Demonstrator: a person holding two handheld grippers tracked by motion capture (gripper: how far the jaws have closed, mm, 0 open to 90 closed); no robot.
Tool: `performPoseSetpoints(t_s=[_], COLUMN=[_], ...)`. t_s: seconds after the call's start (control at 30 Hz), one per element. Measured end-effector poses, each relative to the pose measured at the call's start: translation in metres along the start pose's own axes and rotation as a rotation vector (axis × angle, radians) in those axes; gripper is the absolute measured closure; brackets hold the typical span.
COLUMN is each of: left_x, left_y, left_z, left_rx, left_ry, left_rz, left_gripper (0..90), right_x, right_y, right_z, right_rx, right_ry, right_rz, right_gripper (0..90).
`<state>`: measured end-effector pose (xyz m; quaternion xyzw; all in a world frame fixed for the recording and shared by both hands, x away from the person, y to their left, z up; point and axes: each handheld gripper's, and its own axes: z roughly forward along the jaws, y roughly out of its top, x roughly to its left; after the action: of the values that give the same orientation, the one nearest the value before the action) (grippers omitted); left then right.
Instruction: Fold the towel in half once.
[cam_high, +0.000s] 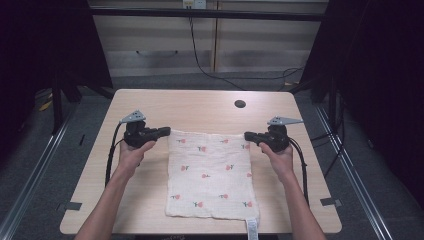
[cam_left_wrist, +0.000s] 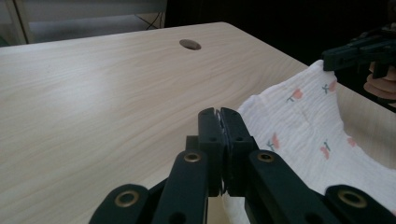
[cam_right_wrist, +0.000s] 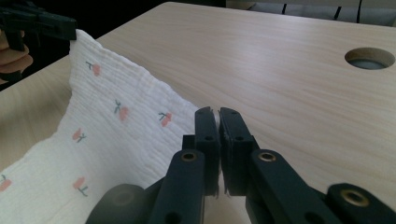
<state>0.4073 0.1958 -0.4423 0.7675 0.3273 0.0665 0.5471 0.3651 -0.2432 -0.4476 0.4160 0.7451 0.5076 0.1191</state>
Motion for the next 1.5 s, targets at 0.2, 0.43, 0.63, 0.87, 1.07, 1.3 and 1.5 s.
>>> performPoseSetpoints(t_s=[0.2, 0.43, 0.63, 0.87, 1.07, 1.3, 1.5], left_x=[-0.002, -0.002, -0.001, -0.004, -0.009, -0.022, -0.028], left_y=[0.014, 0.041, 0.053, 0.023, 0.006, -0.003, -0.016], left_z=[-0.002, -0.012, -0.021, -0.016, -0.024, -0.032, -0.03], left_rx=[-0.037, -0.055, -0.074, -0.003, 0.009, 0.024, 0.079], left_ry=[-0.004, 0.028, 0.011, 0.009, -0.001, -0.007, 0.0], left_rz=[0.011, 0.023, 0.044, 0.05, 0.056, 0.067, 0.092], left_gripper=[88.4, 88.4, 88.3, 88.3, 88.3, 88.3, 88.3], right_x=[0.002, 0.0, 0.006, 0.008, 0.011, 0.022, 0.035], right_y=[0.016, 0.042, 0.058, 0.041, 0.016, 0.0, -0.014], right_z=[-0.003, -0.011, -0.015, -0.013, -0.022, -0.038, -0.044], right_rx=[-0.002, -0.028, -0.054, -0.009, 0.039, 0.04, 0.089], right_ry=[-0.012, -0.027, -0.023, -0.019, 0.0, 0.019, 0.031], right_rz=[-0.028, -0.037, -0.062, -0.076, -0.084, -0.106, -0.134], right_gripper=[86.9, 87.1, 87.1, 87.1, 87.1, 87.1, 87.1])
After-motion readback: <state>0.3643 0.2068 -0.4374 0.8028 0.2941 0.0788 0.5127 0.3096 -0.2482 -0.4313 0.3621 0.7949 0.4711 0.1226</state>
